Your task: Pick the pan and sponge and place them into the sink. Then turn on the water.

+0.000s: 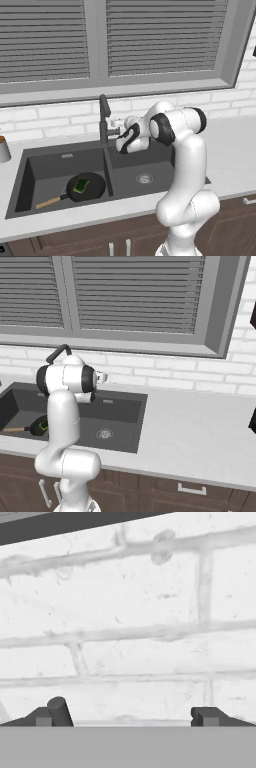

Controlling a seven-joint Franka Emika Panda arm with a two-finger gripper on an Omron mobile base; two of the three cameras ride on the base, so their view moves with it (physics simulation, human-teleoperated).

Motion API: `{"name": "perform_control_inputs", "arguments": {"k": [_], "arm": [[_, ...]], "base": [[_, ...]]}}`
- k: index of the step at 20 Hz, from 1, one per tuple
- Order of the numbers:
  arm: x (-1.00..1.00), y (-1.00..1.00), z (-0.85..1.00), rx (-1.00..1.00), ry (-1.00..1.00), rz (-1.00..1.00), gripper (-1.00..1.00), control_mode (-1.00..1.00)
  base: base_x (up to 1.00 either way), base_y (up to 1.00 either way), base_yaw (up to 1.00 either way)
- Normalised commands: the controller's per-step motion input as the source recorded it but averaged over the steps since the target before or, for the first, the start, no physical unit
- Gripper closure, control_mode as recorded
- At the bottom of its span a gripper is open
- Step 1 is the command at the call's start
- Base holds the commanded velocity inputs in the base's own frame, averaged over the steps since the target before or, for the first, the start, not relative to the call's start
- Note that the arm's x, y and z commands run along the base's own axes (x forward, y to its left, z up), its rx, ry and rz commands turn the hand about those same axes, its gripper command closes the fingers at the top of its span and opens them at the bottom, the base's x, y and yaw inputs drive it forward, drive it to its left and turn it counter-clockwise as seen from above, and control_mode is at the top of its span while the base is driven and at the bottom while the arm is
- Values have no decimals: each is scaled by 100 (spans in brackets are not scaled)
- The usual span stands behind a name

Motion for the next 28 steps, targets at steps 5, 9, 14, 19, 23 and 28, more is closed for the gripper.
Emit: {"name": "perform_control_inputs", "arguments": {"k": [5,9,14,19,23,28], "arm": [[0,-62,0,2,0,0,-100,-100],[0,-62,0,2,0,0,-100,-100],[0,-55,0,2,0,0,-100,-100],[0,-46,0,1,0,0,-100,-100],[-5,-47,0,3,0,0,-100,-100],[-10,-40,0,2,0,0,-100,-100]], "base": [[0,0,0],[0,0,0],[0,0,0],[0,0,0],[0,0,0],[0,0,0]]}}
